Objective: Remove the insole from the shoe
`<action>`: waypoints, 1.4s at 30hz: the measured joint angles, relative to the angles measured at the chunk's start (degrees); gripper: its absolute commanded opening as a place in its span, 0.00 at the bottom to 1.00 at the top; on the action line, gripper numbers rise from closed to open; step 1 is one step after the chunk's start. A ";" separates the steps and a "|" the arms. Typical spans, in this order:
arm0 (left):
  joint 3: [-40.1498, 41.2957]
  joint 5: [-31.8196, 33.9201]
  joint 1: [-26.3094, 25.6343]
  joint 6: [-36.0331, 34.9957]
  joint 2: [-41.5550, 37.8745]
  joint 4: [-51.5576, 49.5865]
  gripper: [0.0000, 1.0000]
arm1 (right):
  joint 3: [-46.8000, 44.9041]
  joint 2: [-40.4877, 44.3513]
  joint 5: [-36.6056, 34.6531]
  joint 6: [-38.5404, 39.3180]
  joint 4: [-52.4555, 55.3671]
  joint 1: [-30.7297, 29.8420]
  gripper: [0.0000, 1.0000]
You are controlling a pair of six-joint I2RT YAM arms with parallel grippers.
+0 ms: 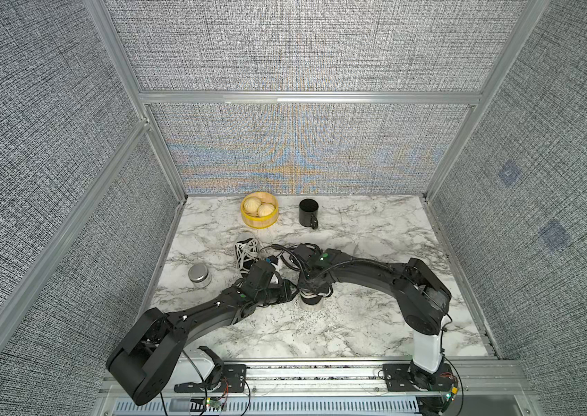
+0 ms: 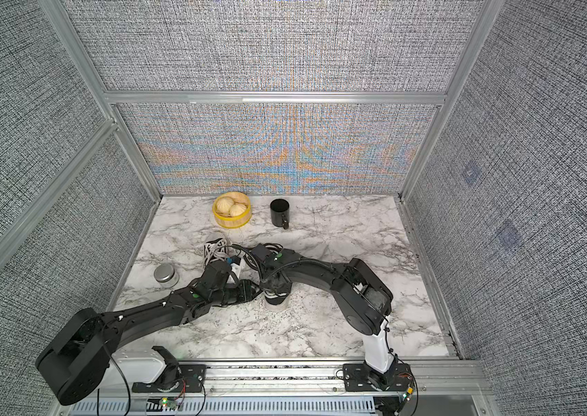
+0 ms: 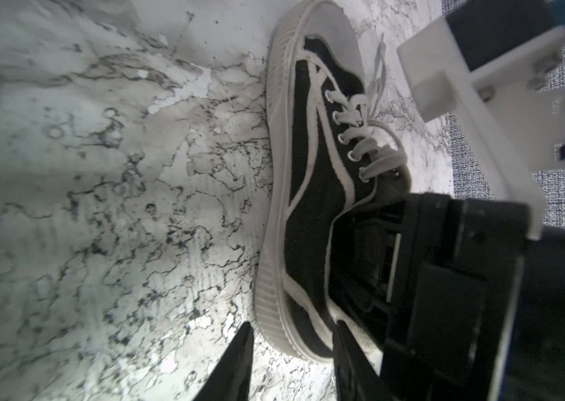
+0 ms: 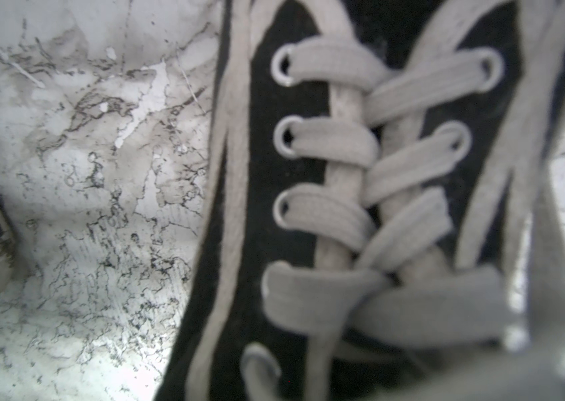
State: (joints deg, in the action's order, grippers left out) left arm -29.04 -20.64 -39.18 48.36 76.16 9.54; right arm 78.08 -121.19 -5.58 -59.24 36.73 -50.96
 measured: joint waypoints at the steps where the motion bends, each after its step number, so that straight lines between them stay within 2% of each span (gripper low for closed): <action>1: 0.04 -0.61 0.13 0.39 1.16 1.20 0.41 | -0.17 0.02 0.22 0.46 -0.61 -0.02 0.04; 6: 0.50 -5.18 1.09 3.63 7.69 9.20 0.37 | -1.60 1.07 0.76 1.31 -2.58 0.00 0.00; 8: 0.57 -6.40 1.42 4.59 8.85 11.17 0.30 | -2.54 1.81 0.92 1.40 -3.58 0.02 0.00; 10: 0.31 -6.97 1.44 4.72 9.35 12.33 0.17 | -3.34 2.62 1.16 1.57 -4.72 0.04 0.00; 12: -0.28 -7.56 1.40 4.59 9.64 12.44 0.10 | -3.87 3.26 1.22 1.68 -5.33 0.09 0.00; 15: -0.50 -8.09 1.42 4.33 9.77 12.13 0.05 | -4.57 4.46 1.73 2.05 -5.64 0.44 0.00; 27: -1.03 -8.35 1.40 0.87 8.63 10.88 0.00 | -7.80 14.64 5.03 2.43 -5.55 4.09 0.00; 36: -3.50 -7.52 1.27 -4.98 7.54 4.02 0.01 | -9.77 16.63 6.43 3.67 -6.54 4.20 0.00; 42: -6.03 -2.84 0.37 -10.54 5.31 -2.47 0.00 | -10.49 16.74 10.51 3.65 -9.42 6.03 0.00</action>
State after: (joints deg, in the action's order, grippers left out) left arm -35.07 -23.49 -38.81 37.82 81.47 7.07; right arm 67.59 -104.44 4.93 -55.59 27.31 -44.93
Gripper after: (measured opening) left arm 0.072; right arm 0.050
